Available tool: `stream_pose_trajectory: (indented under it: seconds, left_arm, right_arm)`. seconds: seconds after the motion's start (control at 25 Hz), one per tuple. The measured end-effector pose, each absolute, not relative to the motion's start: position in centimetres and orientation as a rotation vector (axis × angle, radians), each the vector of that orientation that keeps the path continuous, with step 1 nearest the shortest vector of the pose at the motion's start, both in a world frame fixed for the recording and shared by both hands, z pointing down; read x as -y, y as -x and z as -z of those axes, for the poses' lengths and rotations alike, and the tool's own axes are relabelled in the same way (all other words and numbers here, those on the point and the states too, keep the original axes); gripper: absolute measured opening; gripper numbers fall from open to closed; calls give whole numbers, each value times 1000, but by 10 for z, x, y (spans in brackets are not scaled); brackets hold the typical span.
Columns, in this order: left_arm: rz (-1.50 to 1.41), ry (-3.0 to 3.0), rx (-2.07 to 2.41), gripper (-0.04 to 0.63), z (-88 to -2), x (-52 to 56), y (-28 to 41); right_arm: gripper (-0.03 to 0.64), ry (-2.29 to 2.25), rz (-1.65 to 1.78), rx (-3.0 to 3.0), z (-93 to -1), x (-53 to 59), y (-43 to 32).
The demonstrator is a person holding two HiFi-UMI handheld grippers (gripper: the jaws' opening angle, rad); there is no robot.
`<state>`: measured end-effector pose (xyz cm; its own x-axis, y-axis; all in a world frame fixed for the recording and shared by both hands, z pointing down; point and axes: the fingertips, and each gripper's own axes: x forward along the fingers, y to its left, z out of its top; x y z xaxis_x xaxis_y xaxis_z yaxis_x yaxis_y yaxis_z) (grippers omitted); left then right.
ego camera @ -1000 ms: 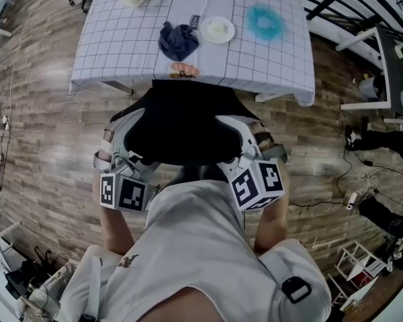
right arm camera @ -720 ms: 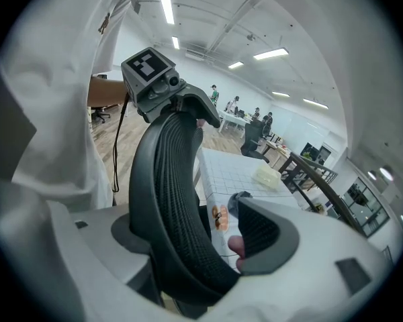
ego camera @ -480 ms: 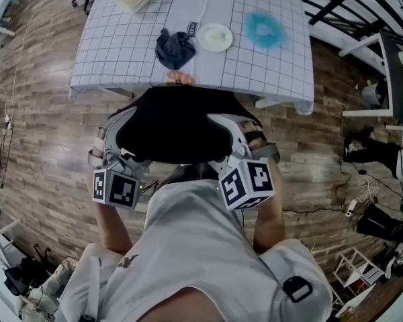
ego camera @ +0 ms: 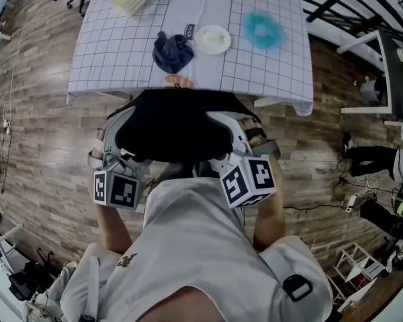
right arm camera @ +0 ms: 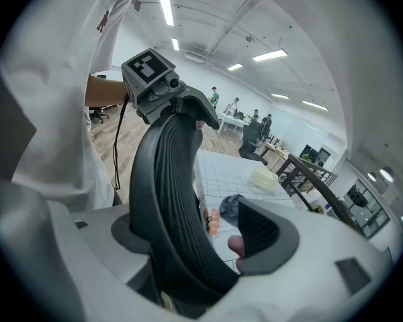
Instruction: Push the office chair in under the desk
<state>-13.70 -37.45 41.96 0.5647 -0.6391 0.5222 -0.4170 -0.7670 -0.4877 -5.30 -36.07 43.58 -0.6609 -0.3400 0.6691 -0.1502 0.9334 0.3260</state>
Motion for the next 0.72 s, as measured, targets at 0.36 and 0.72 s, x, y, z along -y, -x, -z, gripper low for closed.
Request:
stream_pose_trajectory:
  seconds: [0.36,0.72]
  left_arm:
    - [996,2500,-828,434,-419,390,151]
    - [973,2495,-821,434,-419,404,155]
  right_arm:
    - [331,-376,290,2295,-436,373,68]
    - [331,-387,282,2283,-437,387,71]
